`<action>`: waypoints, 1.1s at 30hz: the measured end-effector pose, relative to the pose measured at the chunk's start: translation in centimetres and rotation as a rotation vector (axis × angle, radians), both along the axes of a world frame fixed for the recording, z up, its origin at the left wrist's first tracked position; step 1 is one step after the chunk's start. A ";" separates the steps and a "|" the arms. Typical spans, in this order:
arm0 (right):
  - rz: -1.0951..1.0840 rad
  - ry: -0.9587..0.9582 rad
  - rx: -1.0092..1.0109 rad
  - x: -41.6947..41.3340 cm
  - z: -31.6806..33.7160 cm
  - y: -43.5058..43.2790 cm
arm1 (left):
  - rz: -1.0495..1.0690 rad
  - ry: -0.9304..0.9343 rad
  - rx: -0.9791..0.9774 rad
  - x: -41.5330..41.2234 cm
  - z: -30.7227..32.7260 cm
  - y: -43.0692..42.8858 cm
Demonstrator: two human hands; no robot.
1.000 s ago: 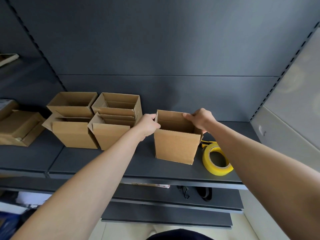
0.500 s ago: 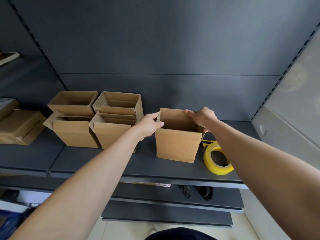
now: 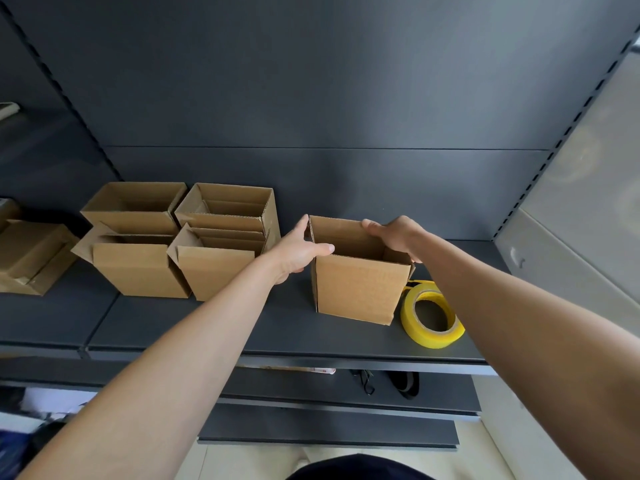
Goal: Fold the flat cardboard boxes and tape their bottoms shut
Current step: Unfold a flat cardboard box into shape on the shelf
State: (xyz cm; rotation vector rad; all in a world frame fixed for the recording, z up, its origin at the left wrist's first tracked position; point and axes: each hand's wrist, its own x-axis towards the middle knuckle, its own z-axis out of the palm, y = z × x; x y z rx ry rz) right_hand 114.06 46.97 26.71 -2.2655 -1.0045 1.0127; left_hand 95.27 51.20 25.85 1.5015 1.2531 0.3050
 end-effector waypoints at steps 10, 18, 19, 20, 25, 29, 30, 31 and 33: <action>-0.143 -0.108 -0.002 1.0 0.2 0.2 | -0.151 0.043 -0.038 0.0 0.6 0.0; -0.154 -0.061 -0.019 0.7 0.4 0.1 | -0.128 0.012 -0.060 -0.1 0.1 -0.1; -0.152 -0.047 -0.027 0.7 0.5 0.0 | -0.115 -0.002 -0.067 -0.1 0.0 -0.2; -0.152 -0.031 -0.032 0.6 0.5 0.0 | -0.101 -0.015 -0.073 0.0 -0.1 -0.2; -0.146 0.031 -0.016 0.8 0.3 -0.3 | -0.063 -0.015 -0.040 0.7 -0.5 -0.6; -0.132 0.038 0.005 0.9 0.2 -0.5 | -0.056 -0.023 -0.030 1.1 -0.8 -0.8; -0.138 0.042 0.007 0.9 0.1 -0.5 | -0.062 -0.018 -0.031 1.2 -0.8 -0.7; -0.148 0.043 0.008 1.0 0.2 -0.5 | -0.070 -0.011 -0.032 1.2 -0.9 -0.7; -0.169 0.045 0.006 1.1 0.2 -0.5 | -0.087 0.009 -0.027 1.1 -0.9 -0.6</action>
